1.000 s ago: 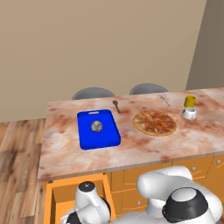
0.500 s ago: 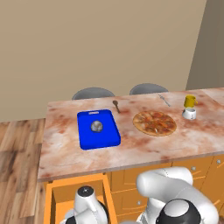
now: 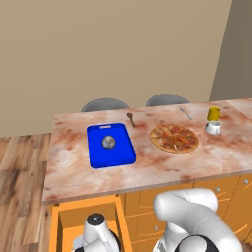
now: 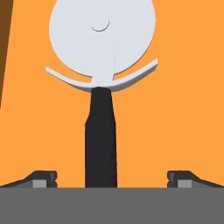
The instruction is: Take the pizza cutter from the drawer on the left and place it on the dining counter for cutting.
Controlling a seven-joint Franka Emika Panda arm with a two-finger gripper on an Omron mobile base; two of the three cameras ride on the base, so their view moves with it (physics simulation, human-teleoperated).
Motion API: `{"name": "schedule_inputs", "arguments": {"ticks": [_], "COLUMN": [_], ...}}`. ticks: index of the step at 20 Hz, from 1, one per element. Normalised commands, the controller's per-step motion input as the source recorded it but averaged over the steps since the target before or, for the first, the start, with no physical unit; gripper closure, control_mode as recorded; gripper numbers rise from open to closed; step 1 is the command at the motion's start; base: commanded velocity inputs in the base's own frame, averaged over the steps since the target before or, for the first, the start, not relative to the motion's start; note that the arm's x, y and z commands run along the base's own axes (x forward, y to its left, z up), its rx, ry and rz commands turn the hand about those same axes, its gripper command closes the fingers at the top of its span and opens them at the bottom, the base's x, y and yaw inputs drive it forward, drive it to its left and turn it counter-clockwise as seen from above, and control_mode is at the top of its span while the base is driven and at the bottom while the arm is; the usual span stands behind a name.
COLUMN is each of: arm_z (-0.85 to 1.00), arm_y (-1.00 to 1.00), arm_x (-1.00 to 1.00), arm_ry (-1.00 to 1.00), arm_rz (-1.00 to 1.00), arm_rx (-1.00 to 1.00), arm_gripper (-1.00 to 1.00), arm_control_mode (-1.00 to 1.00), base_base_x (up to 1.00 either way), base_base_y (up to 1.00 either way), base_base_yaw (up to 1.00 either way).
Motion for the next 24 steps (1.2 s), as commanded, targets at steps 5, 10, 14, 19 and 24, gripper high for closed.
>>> {"name": "schedule_inputs", "arguments": {"ticks": [5,10,14,19,24], "arm_z": [-0.21,-0.20,-0.06,0.00,0.00], "arm_y": [0.01,0.00,0.00,0.00,0.00], "arm_x": [0.00,0.00,0.00,0.00,0.00], "arm_ry": [0.00,0.00,0.00,0.00,0.00], "arm_rz": [0.01,0.02,0.01,0.00,0.00], "arm_rx": [0.00,0.00,0.00,0.00,0.00], "arm_gripper": [-1.00,-1.00,-1.00,-1.00,-1.00], "arm_control_mode": [-1.00,-1.00,-1.00,-1.00,-1.00], "base_base_x": [0.00,0.00,0.00,0.00,0.00], "base_base_y": [0.00,0.00,0.00,0.00,0.00], "base_base_yaw": [0.00,0.00,0.00,0.00,0.00]}}
